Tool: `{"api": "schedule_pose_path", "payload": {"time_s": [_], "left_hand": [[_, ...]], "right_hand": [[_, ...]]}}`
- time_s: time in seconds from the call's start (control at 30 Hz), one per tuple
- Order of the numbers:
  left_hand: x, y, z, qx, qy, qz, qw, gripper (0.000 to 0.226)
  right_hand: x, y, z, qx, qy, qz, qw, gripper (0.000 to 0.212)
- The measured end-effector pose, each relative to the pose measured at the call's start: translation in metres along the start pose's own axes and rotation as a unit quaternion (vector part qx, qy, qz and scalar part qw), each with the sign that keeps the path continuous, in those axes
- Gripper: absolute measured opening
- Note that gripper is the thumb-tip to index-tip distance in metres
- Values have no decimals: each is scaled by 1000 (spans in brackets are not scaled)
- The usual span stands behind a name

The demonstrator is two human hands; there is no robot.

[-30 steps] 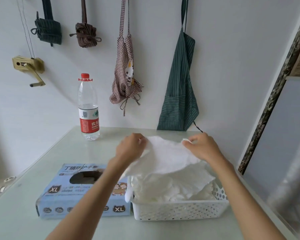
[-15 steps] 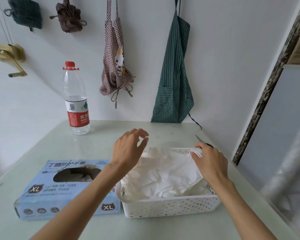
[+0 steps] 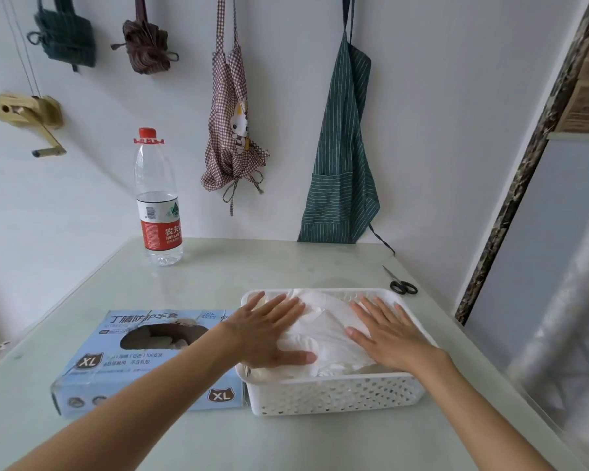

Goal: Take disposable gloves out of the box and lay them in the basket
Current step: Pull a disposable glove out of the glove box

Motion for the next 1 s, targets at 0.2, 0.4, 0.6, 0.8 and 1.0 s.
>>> {"api": "schedule_pose_path", "payload": {"time_s": [0.2,0.4,0.6,0.8,1.0], "left_hand": [[-4,12,-2,-88,20,-16,996,89],[-16,19,-8,-40,12,-3,999,91],[-13,0,-13,23,65,-92,993,94],[-37,26,-43,-140,87,75,983,120],[-116,1,-150,-121,263,180,940,54]], "right_hand": [[-11,18,2,25,6,30,999,76],[-28,21,-3,-38,29,2,999,111],[-26,5,8,-26,-23,-86,996,77],[-31,44,10,80,-37,84,993,96],[-30,86,-77,67,81,182,978,103]]}}
Point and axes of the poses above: each hand's wrist, its own x-axis towards the middle knuckle, its own y-axis out of the back of the hand, z = x × y, the point moved 9 cm from there along x, towards the middle knuckle, and after that the axes turned 2 degrees about -z, right-handed, at the moved point
